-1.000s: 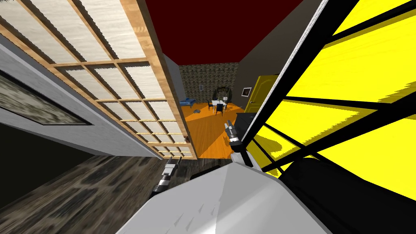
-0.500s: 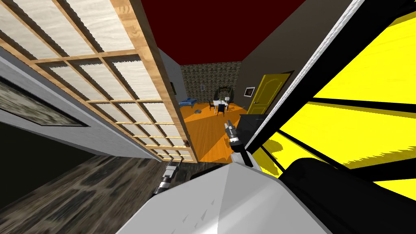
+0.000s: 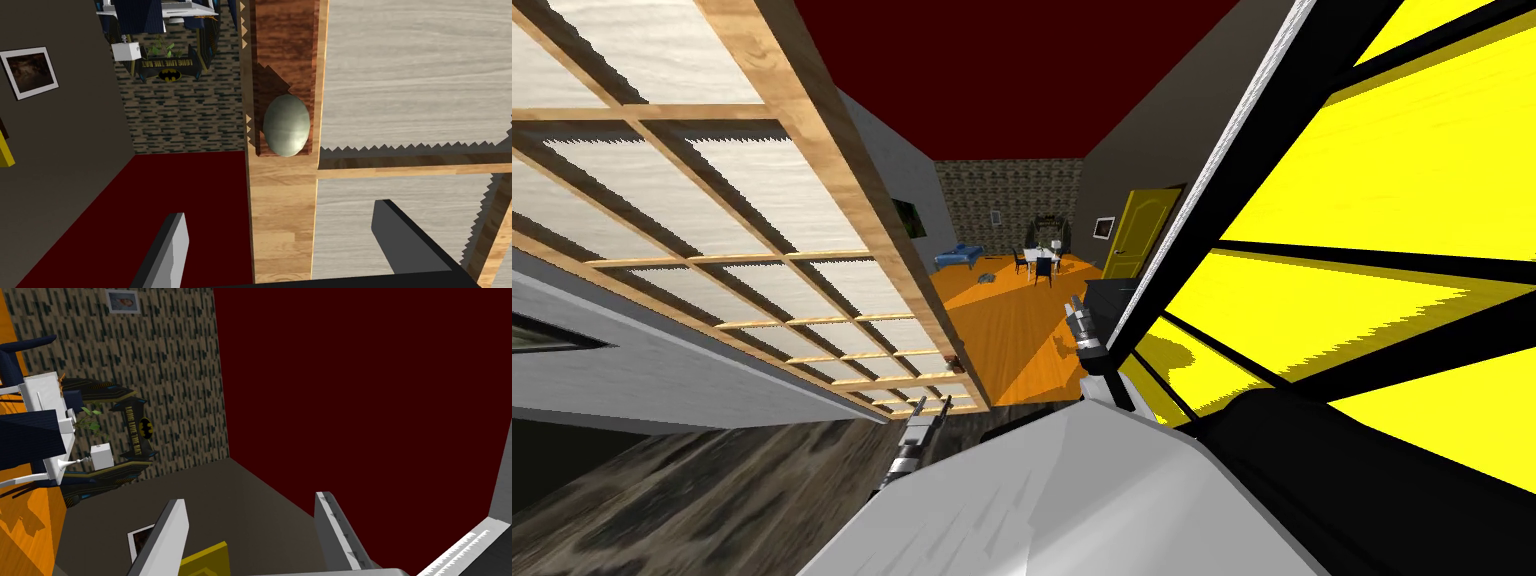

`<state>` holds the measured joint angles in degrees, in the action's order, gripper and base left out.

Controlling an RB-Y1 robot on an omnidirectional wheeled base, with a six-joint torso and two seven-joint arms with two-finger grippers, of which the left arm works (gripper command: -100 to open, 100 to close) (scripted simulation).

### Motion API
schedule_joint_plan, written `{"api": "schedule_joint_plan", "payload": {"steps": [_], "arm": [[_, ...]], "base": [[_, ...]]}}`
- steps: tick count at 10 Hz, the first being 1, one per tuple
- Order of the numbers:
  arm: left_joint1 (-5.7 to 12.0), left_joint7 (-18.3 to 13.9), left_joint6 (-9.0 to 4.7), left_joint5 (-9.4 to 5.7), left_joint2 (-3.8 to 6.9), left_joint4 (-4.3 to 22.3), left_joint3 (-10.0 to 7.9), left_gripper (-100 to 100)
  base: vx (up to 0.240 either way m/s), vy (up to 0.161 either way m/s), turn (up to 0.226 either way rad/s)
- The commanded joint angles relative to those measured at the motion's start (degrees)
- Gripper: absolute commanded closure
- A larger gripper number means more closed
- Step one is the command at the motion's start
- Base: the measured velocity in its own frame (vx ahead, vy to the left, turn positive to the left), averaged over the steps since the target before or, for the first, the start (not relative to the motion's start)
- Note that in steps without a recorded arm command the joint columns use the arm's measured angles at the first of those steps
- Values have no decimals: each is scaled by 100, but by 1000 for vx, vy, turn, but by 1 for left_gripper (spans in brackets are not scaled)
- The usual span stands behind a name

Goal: Pull the door open

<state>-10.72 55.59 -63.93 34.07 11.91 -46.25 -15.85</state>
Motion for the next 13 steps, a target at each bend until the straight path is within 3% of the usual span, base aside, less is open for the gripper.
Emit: {"api": "schedule_joint_plan", "payload": {"steps": [1,4,8,10,11,13], "arm": [[44,39,-94,-120,92,215,-138,-100],[135,98,-237,-306,236,582,-353,-100],[214,149,-359,-465,360,897,-537,-100],[216,133,-361,-472,381,911,-544,-100],[216,133,-361,-472,381,911,-544,100],[216,133,-361,-472,381,911,-544,100]], "base": [[82,-70,-226],[136,-54,-187],[136,-40,-76],[75,-26,-4],[-12,2,0],[-15,10,-11]]}}
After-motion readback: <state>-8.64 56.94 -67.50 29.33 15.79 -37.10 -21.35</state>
